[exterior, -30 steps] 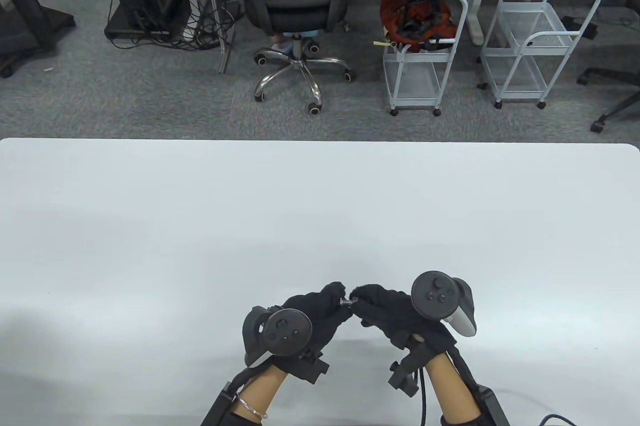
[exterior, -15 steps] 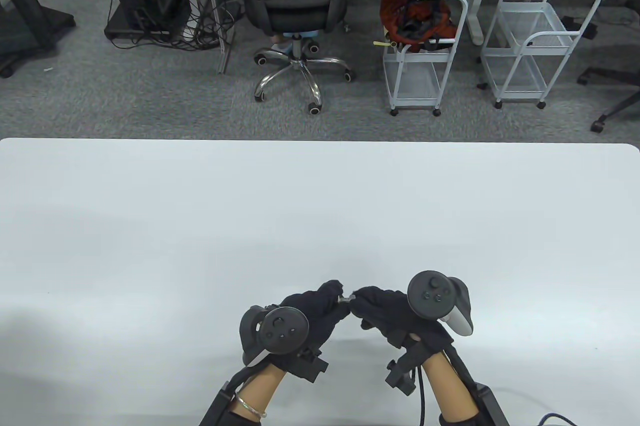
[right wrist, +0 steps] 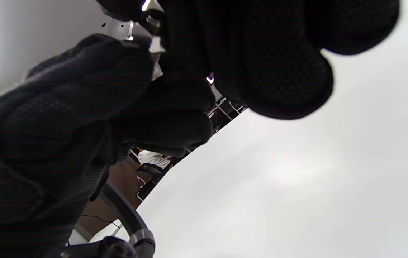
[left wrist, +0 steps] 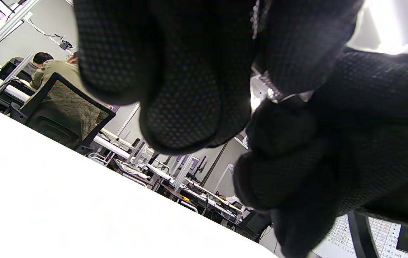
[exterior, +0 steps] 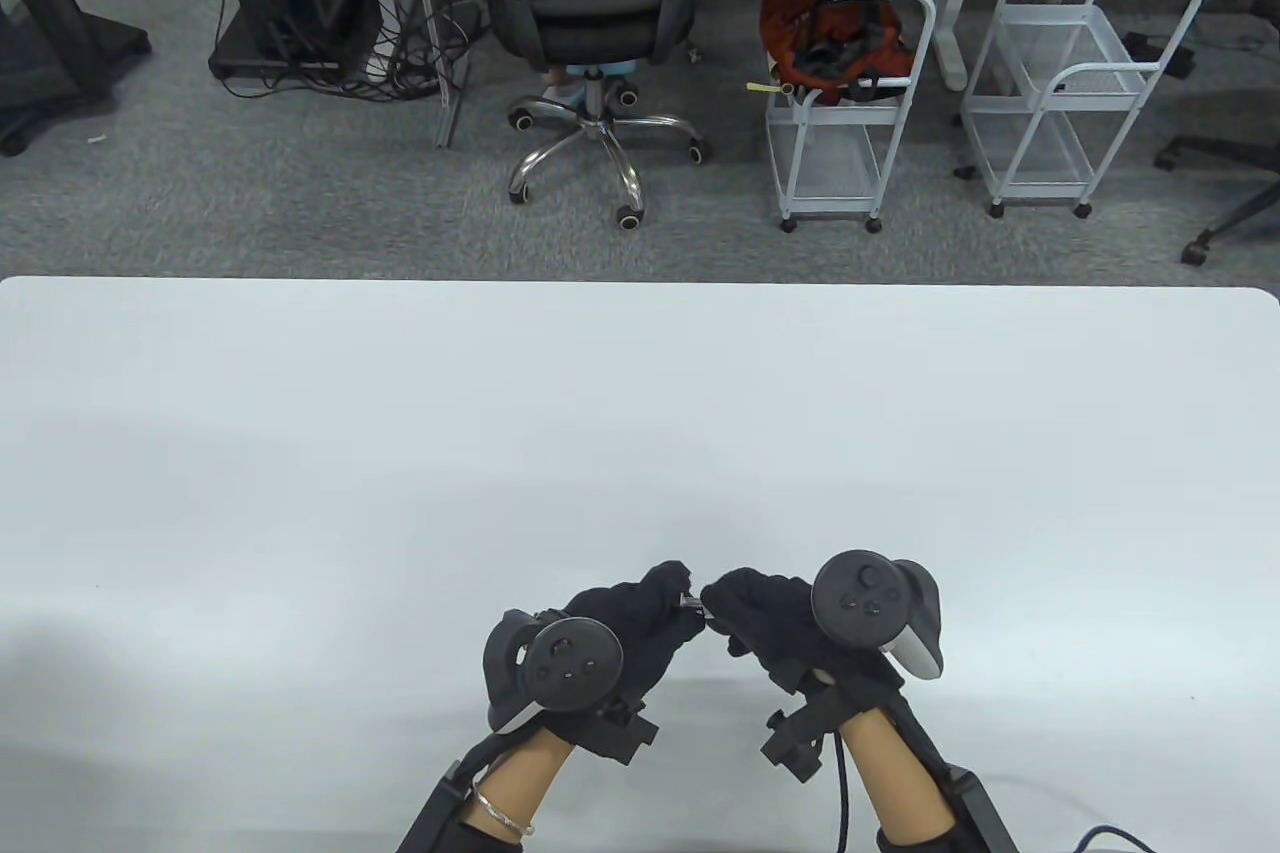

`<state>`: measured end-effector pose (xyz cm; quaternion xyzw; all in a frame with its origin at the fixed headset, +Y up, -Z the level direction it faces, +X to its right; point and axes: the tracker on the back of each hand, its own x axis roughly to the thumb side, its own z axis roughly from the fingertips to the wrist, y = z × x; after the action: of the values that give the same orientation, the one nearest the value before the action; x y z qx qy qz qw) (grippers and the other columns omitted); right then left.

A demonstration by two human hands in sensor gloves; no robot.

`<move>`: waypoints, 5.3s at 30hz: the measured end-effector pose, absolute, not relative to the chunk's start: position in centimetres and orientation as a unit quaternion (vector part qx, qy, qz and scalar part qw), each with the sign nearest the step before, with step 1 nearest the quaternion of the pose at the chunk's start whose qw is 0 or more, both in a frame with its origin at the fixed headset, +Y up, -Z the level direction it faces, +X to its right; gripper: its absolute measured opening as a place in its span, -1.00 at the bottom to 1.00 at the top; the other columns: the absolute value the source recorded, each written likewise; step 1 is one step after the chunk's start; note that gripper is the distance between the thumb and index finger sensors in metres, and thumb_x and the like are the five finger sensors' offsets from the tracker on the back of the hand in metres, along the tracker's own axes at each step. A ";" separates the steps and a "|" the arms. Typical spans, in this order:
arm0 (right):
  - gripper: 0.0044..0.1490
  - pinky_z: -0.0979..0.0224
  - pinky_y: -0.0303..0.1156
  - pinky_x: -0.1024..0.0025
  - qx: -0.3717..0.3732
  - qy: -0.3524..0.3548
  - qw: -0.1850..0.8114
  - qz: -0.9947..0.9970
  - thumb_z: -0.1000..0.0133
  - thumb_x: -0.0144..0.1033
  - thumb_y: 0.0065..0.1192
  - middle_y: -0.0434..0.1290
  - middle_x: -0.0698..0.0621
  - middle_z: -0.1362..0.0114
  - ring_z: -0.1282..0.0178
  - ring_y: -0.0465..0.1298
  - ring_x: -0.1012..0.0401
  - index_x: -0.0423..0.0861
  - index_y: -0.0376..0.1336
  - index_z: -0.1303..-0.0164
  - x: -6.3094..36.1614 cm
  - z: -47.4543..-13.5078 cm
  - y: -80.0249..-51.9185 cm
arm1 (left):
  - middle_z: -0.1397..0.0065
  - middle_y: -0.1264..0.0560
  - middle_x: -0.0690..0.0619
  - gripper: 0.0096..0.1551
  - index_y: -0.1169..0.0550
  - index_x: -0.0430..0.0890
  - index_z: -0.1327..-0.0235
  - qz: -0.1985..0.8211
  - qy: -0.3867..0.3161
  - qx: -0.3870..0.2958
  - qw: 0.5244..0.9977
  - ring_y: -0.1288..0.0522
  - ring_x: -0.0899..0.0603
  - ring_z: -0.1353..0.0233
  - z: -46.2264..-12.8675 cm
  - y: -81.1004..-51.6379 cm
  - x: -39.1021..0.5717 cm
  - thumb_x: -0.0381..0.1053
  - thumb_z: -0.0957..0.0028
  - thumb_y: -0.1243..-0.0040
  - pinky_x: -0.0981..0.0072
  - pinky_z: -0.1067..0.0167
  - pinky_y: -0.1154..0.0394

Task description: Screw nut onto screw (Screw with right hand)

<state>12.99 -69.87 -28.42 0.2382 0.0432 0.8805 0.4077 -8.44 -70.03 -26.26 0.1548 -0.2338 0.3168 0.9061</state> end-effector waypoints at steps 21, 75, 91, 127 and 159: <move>-0.24 -0.07 0.45 -0.11 0.267 0.084 0.419 0.864 -0.28 -0.05 0.05 0.54 -0.44 -0.18 0.05 0.67 -0.11 -0.49 0.32 -0.26 13.4 -28.3 -69.5 | 0.15 -0.87 0.08 -0.47 -0.68 -0.20 0.00 0.329 -0.240 0.152 0.901 -0.84 0.06 0.20 -26.2 -69.9 -8.1 0.13 0.07 -0.33 0.34 0.16 -0.74; -0.39 0.16 0.53 0.05 0.197 0.070 0.441 0.873 -0.30 -0.07 -0.05 0.70 -0.20 0.23 0.44 0.71 0.08 -0.30 0.50 0.24 13.3 -28.8 -70.5 | 0.21 -0.88 0.11 -0.45 -0.70 -0.21 0.06 0.345 -0.250 0.132 0.895 -0.85 0.09 0.26 -26.2 -70.0 -7.7 0.16 0.11 -0.37 0.38 0.20 -0.75; -0.41 0.09 0.52 0.04 0.202 0.092 0.453 0.863 -0.29 -0.04 0.01 0.67 -0.22 0.14 0.34 0.71 0.06 -0.31 0.47 0.14 13.2 -29.1 -70.7 | 0.22 -0.88 0.11 -0.45 -0.70 -0.21 0.06 0.334 -0.253 0.137 0.898 -0.85 0.10 0.26 -26.2 -69.9 -7.9 0.17 0.12 -0.37 0.38 0.21 -0.76; -0.40 0.13 0.52 0.04 0.195 0.073 0.462 0.862 -0.31 -0.07 -0.05 0.69 -0.23 0.19 0.39 0.71 0.06 -0.30 0.49 0.23 13.4 -28.6 -70.1 | 0.20 -0.88 0.09 -0.42 -0.70 -0.23 0.04 0.374 -0.275 0.111 0.879 -0.85 0.08 0.25 -26.3 -69.6 -8.2 0.14 0.14 -0.38 0.36 0.19 -0.75; -0.37 0.02 0.49 -0.03 0.221 0.111 0.469 0.848 -0.28 -0.01 0.06 0.63 -0.32 0.01 0.21 0.70 -0.02 -0.36 0.43 0.03 13.7 -28.5 -69.9 | 0.19 -0.88 0.10 -0.45 -0.72 -0.17 0.04 0.364 -0.267 0.138 0.882 -0.85 0.08 0.24 -25.9 -69.1 -8.5 0.14 0.17 -0.40 0.36 0.19 -0.75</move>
<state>13.66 -69.88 -28.48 0.2214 0.1113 0.8479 0.4686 -8.47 -69.05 -25.92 0.1377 -0.2669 0.3642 0.8816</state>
